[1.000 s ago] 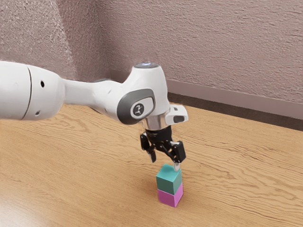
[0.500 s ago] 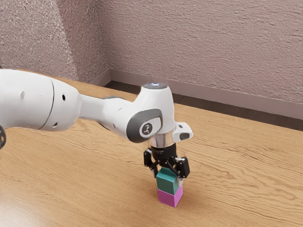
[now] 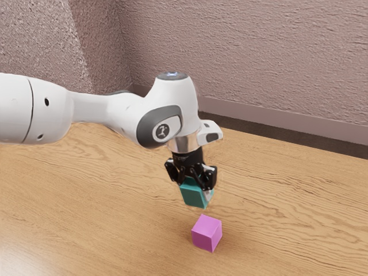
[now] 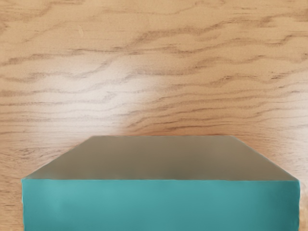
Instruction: Pick up the blue block with one arm, and put the blue block on the table with one arm
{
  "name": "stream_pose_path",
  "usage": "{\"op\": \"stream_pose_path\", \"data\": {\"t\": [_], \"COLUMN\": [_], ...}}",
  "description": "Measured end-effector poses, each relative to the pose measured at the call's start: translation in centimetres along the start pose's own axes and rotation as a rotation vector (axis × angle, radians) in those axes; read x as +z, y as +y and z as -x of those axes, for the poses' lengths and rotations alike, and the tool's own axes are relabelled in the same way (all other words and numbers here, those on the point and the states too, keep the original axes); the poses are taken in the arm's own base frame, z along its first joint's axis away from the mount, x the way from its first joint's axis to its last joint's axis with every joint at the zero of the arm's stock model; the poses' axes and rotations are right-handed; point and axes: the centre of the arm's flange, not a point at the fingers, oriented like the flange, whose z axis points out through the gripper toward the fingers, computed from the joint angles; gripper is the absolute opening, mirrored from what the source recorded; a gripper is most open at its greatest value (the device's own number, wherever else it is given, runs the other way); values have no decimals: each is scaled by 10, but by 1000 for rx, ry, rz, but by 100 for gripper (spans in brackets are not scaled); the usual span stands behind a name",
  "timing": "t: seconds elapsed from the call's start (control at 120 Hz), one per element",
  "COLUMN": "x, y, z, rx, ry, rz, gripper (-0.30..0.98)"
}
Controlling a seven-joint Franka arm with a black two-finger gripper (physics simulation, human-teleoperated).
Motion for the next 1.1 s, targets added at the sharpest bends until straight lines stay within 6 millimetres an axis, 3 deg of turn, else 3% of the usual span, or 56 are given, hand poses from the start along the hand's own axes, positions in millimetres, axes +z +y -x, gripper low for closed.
{"op": "stream_pose_path", "data": {"t": [0.083, 0.15, 0.208, 0.317, 0.375, 0.583, 0.633, 0.667, 0.8, 0.842, 0.892, 1.1], "x": [-3, 13, 33, 64, 74, 76, 57, 31, -133, -167, -183, -215], "y": [-58, -104, -125, -135, -136, -135, -133, -131, -124, -124, -125, -134], "z": [-24, -43, -55, -62, -62, -61, -61, -59, -28, -23, -18, -11], "rx": [-86, -149, -168, -161, -153, -116, -105, -95, -17, 17, 50, 140], "ry": [-5, -33, -61, -108, -126, -135, -109, -79, 91, 126, 130, 116], "rz": [-28, -56, -79, -100, -103, -89, -73, -55, 3, -8, -24, -66], "gripper": [30, 31, 32, 32, 40, 57, 59, 61, 64, 65, 66, 68]}}
